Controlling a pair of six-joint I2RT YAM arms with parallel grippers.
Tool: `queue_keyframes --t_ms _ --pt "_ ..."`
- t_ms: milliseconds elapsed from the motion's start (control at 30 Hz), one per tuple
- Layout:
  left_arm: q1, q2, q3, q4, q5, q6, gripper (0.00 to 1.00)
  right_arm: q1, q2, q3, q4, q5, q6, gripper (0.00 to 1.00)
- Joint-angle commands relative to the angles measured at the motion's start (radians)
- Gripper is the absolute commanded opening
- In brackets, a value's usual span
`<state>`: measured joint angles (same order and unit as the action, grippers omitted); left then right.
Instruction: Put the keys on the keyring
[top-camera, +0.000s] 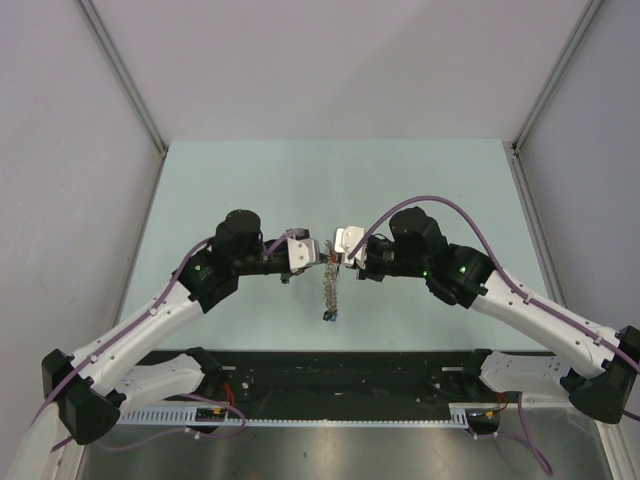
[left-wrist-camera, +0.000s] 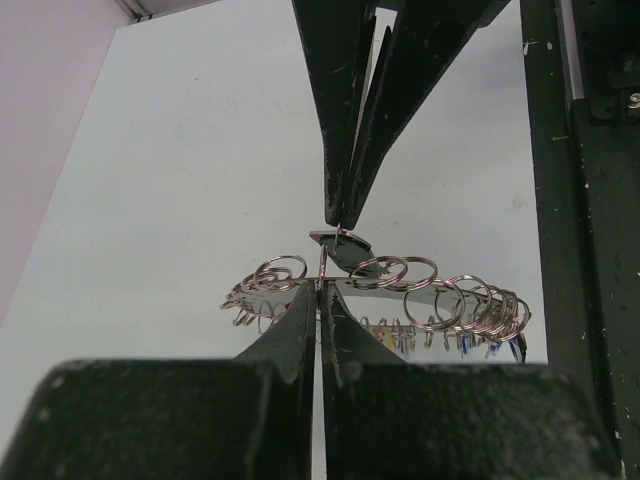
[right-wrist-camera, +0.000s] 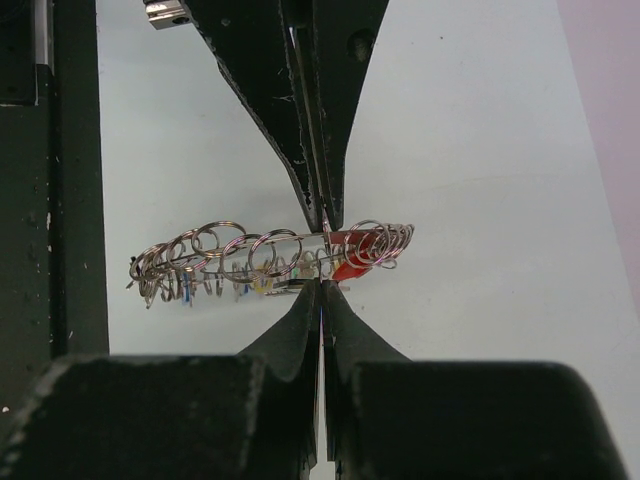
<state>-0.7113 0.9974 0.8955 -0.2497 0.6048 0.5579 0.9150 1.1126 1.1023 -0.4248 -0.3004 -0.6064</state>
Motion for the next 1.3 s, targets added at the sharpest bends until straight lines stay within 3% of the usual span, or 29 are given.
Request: queue_keyframes --t_ms 0,1267 --pt "-0.007 -0.036 0.003 0.07 0.019 0.023 0.0 -0.002 -0.008 0.047 0.04 0.007 -0.001 0.0" --pt "-0.016 -0.023 0.01 0.061 0.052 0.02 0.0 0.001 -0.002 0.047 0.081 0.01 0.028 0.0"
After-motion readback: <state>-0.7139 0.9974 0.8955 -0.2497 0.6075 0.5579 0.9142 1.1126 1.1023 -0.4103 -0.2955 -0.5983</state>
